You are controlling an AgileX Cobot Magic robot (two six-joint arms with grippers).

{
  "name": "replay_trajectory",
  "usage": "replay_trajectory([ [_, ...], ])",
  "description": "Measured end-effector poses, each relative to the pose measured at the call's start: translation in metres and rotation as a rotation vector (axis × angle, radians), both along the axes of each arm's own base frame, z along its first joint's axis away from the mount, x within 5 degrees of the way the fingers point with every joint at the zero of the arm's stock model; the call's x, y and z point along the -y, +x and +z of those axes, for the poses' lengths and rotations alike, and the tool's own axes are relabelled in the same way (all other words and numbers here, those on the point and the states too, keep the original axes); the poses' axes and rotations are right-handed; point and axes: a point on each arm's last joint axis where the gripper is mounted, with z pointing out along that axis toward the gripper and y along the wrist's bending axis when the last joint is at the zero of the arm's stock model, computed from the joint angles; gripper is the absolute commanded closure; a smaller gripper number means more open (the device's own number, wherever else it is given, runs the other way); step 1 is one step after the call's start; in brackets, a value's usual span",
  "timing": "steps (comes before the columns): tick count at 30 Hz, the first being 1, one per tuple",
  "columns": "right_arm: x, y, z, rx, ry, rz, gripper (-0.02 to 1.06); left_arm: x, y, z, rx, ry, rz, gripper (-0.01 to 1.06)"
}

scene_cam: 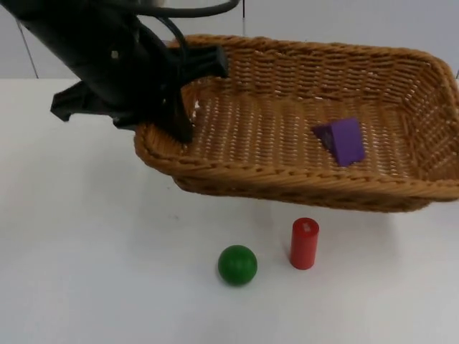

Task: Pick up the basket with the left hand and place the triangular block into the basket with the right hand.

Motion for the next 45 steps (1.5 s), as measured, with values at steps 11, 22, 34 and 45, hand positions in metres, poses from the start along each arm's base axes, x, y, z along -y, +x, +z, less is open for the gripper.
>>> replay_trajectory([
  [11, 0.000, -0.004, -0.003, -0.051, 0.008, -0.002, 0.00, -0.056, 0.052, -0.004, 0.013, 0.004, 0.165, 1.05],
  [22, 0.000, -0.005, -0.005, -0.078, 0.001, 0.004, 0.00, -0.048, 0.077, -0.055, -0.100, -0.086, 0.109, 1.05],
  [34, 0.000, -0.005, -0.006, -0.084, -0.012, 0.012, 0.00, -0.051, 0.090, -0.091, -0.083, -0.074, 0.147, 1.05],
  [45, 0.000, -0.005, -0.006, -0.084, -0.012, 0.012, 0.00, -0.050, 0.092, -0.110, -0.088, -0.047, 0.099, 1.05],
])
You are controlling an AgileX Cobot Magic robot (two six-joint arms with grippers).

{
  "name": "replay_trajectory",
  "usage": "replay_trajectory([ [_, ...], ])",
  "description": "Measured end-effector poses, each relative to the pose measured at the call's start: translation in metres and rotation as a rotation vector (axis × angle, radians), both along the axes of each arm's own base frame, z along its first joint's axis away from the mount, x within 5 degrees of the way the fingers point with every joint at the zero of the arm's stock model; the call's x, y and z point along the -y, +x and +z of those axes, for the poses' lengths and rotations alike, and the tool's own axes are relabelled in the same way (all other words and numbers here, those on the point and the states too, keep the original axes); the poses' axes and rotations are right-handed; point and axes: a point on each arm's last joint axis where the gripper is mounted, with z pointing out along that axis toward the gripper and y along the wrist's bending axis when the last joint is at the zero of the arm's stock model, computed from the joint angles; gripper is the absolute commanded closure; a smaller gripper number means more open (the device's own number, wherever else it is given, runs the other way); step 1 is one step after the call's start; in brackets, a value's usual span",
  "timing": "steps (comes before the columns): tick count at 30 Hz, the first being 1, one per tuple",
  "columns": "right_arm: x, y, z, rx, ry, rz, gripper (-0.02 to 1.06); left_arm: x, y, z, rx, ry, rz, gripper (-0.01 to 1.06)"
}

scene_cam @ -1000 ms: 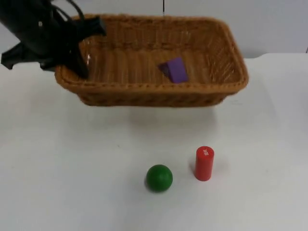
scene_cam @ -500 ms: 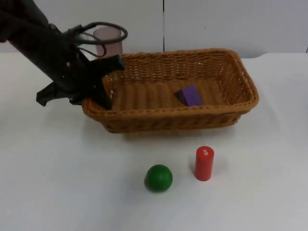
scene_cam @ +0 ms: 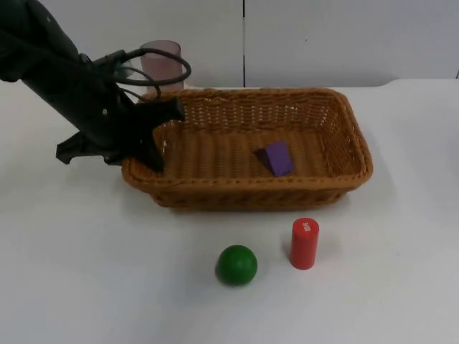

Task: Pick up the basket with the left hand and place the triangular block into the basket with the right hand.

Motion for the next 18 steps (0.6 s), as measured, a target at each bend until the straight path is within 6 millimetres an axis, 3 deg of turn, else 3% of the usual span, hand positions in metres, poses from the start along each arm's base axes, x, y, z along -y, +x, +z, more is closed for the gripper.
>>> replay_trajectory([
  [10, 0.000, 0.000, 0.000, 0.000, 0.000, 0.000, 0.00, 0.002, 0.003, -0.001, 0.025, -0.032, -0.002, 1.05],
  [18, 0.000, 0.000, 0.000, 0.000, -0.002, 0.001, 0.00, 0.002, 0.003, -0.014, -0.003, -0.053, 0.002, 1.05],
])
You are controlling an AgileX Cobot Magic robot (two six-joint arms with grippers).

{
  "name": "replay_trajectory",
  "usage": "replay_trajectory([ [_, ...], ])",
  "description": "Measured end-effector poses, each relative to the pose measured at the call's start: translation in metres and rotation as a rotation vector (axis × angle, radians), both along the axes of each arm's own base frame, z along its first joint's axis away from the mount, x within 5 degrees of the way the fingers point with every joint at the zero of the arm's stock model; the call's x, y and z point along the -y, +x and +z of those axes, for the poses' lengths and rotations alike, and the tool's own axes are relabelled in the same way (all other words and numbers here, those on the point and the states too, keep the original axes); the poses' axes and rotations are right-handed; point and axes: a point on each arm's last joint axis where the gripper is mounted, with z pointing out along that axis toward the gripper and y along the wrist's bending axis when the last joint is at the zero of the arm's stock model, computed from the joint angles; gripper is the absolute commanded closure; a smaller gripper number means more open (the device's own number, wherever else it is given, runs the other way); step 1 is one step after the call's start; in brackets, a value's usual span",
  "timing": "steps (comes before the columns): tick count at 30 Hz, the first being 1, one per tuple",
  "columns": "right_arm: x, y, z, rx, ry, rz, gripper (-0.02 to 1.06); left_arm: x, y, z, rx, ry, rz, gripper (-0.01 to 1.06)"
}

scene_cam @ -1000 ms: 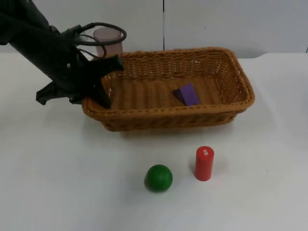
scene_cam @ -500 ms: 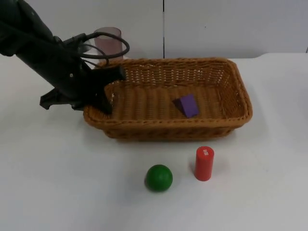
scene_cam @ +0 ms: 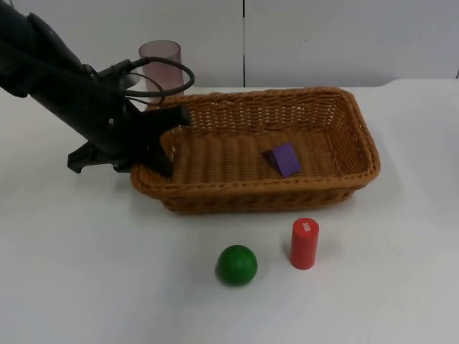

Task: Pick up the basket with the left hand and place the triangular block into the basket with the right hand.

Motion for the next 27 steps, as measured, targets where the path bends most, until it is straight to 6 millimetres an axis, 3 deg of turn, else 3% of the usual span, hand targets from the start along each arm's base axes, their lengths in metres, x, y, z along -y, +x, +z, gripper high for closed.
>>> replay_trajectory([
  [14, 0.0000, 0.0000, 0.0000, 0.000, -0.010, 0.007, 0.00, -0.0012, 0.0014, -0.0001, 0.017, 0.015, 0.002, 1.05],
  [18, 0.0000, 0.0000, 0.0000, 0.000, -0.010, 0.007, 0.00, -0.0013, 0.0013, -0.0001, 0.018, 0.018, -0.001, 0.94],
  [21, 0.0000, 0.0000, 0.0000, 0.000, -0.010, 0.007, 0.00, -0.0011, 0.0010, -0.0001, 0.014, 0.016, -0.005, 0.61],
  [23, 0.0000, 0.0000, 0.0000, 0.000, -0.010, 0.007, 0.00, -0.0008, 0.0010, 0.0003, 0.012, 0.014, -0.008, 0.24],
  [24, 0.0000, 0.0000, 0.0000, 0.000, -0.010, 0.007, 0.00, -0.0006, 0.0009, 0.0004, 0.010, 0.012, -0.010, 0.24],
  [25, 0.0000, 0.0000, 0.0000, 0.000, -0.010, 0.007, 0.00, -0.0004, 0.0004, 0.0003, 0.006, 0.012, -0.015, -0.01],
  [27, 0.0000, 0.0000, 0.0000, 0.000, -0.010, 0.007, 0.00, -0.0004, -0.0002, 0.0009, 0.003, 0.014, -0.023, 0.00],
])
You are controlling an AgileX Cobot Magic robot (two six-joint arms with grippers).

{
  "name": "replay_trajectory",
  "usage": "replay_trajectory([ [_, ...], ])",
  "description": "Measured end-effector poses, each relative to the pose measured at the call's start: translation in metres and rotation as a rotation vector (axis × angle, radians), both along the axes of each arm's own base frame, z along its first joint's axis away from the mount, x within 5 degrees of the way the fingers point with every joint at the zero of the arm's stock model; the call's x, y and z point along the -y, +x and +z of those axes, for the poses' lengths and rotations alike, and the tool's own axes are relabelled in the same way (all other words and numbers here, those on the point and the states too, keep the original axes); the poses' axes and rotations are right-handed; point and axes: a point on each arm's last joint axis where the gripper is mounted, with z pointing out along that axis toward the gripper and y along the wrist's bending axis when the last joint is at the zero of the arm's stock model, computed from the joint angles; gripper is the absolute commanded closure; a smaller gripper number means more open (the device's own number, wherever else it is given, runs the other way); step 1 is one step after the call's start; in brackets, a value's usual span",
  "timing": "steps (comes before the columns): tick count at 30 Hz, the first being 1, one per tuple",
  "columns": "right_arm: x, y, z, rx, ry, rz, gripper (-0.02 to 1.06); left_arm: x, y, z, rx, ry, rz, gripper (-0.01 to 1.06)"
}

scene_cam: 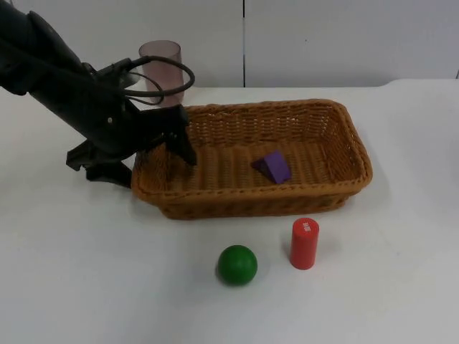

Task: Pick up the basket with the left hand and place the triangular block into the basket with the right hand.

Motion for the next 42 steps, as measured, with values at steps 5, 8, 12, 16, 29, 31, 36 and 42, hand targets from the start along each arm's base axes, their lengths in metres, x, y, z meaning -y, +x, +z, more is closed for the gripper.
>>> replay_trajectory([
  [5, 0.000, 0.000, 0.000, 0.000, -0.002, 0.001, 0.00, -0.002, -0.001, 0.014, 0.007, 0.021, -0.003, 0.00],
  [8, 0.000, 0.000, 0.000, 0.000, -0.002, 0.001, 0.00, -0.009, -0.004, 0.037, 0.040, 0.099, -0.002, 0.00],
  [12, 0.000, 0.000, 0.000, 0.002, -0.002, 0.001, 0.00, -0.017, -0.007, 0.065, 0.093, 0.184, -0.024, 0.00],
  [16, 0.000, 0.000, 0.000, 0.004, 0.001, -0.001, 0.00, -0.026, -0.015, 0.115, 0.212, 0.242, -0.039, 0.00],
  [29, 0.000, 0.004, 0.006, 0.081, -0.003, -0.003, 0.00, -0.042, -0.052, 0.219, 0.482, 0.300, -0.036, 0.00],
  [31, 0.001, 0.006, 0.011, 0.133, -0.005, -0.005, 0.00, -0.044, -0.060, 0.235, 0.530, 0.299, -0.029, 0.00],
  [36, 0.001, 0.008, 0.015, 0.183, -0.008, -0.006, 0.00, -0.047, -0.078, 0.266, 0.626, 0.290, -0.009, 0.00],
  [42, 0.001, 0.008, 0.016, 0.198, -0.008, -0.007, 0.00, -0.054, -0.098, 0.293, 0.717, 0.336, -0.012, 0.00],
])
